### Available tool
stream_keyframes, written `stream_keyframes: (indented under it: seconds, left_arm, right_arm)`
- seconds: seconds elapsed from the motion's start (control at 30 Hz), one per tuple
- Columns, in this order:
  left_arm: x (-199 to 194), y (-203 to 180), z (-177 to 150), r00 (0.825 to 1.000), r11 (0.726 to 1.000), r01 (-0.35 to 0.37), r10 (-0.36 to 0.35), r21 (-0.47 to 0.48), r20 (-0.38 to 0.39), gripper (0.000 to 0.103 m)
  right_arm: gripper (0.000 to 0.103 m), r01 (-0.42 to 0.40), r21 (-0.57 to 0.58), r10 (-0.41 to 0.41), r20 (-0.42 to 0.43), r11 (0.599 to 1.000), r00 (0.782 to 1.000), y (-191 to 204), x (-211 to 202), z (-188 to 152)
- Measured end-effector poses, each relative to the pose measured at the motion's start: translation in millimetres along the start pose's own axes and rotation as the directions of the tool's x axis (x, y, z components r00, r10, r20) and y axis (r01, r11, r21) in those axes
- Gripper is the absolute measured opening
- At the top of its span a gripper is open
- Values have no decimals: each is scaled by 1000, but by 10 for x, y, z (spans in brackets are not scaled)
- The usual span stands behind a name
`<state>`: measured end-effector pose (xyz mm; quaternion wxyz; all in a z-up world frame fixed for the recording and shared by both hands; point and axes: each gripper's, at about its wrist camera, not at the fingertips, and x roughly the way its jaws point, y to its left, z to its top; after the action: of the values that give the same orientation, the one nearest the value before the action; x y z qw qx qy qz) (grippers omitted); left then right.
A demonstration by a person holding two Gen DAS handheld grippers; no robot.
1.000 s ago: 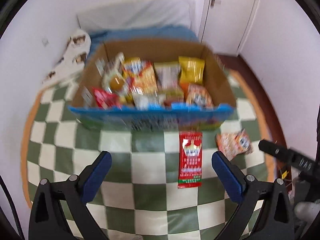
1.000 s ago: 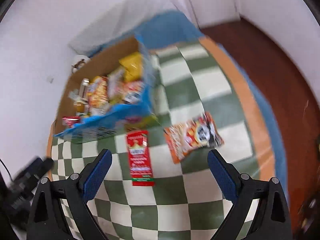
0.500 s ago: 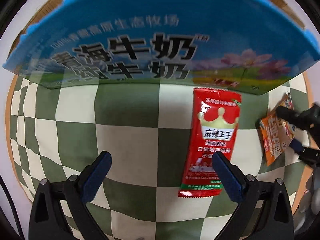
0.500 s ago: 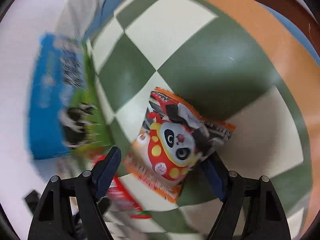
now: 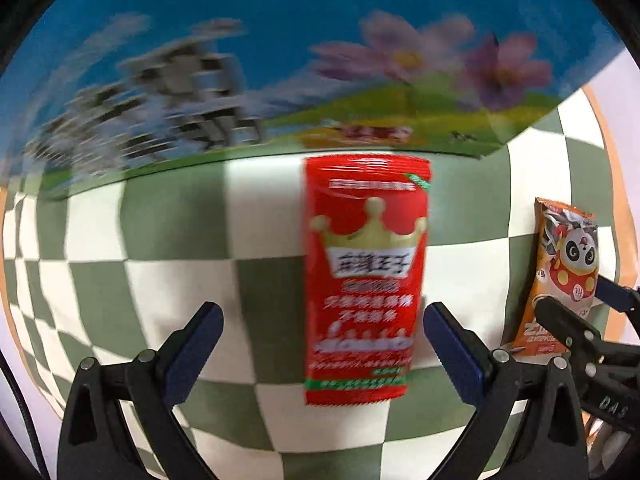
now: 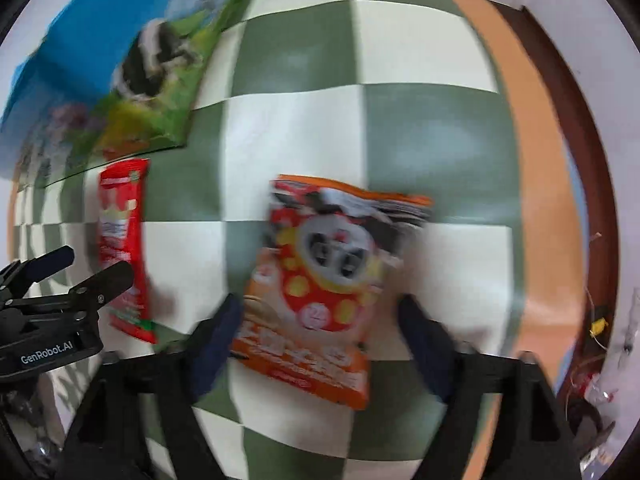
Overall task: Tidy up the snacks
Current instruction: 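Grasp the red spicy strip packet with the left tool while the right tool grasps the panda snack packet, then carry both packets into the box and open both tools to release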
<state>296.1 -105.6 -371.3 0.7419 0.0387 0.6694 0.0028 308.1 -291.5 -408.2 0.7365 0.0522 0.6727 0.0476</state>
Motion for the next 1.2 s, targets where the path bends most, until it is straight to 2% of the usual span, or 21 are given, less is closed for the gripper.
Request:
stream_keyframes:
  seconds: [0.07,0.17,0.3,0.37,0.47,0.57,0.7,0.87,0.93,1.03,1.2]
  left_arm:
    - [84,-88,28,1000,1000,3,-3,23,-2,102]
    - [121,-153,60,1000,999,-13,12,43,27,102]
    - [97,-239,83,999,1000,-18,17,25,50,92]
    - [103,-247,84,998,1000,-25,25,13,56,79]
    - [85,-200,118,998,1000,-29,28,4,53,62]
    - [30,-101,139,998,1000,-17,18,-9,53,52]
    - [-10,31,-3,999,1000,-10,11,-14,42,49]
    - [-2,263,-277,1000,999,-8,9,-36,20,49]
    - [0,367,-385,1000,999,-10,11,-46,13,49]
    - [12,538,-473,1000,997,-10,10,-76,-3,49]
    - [46,782,-686,999,992,10,-15,-123,-44,49]
  right_arm:
    - [96,21,9,-21,-3,1000,1000,-44,78,-45]
    - [103,7,37,-7,1,999,1000,-138,208,-94]
    - [103,-41,128,41,6,991,999,-278,385,-62]
    - [103,-39,144,41,-10,989,999,-308,468,-37]
    - [103,-5,104,10,-49,995,999,-256,590,0]
    - [103,10,68,-4,-92,998,996,-219,604,39]
    - [87,35,100,-33,-20,994,999,-201,421,64]
    - [87,-3,137,-1,31,991,1000,-212,279,21]
    - [82,13,127,-17,26,992,1000,-138,328,39]
    - [61,49,99,-53,42,994,998,50,391,59]
    - [60,26,-4,-26,25,1000,999,412,400,-180]
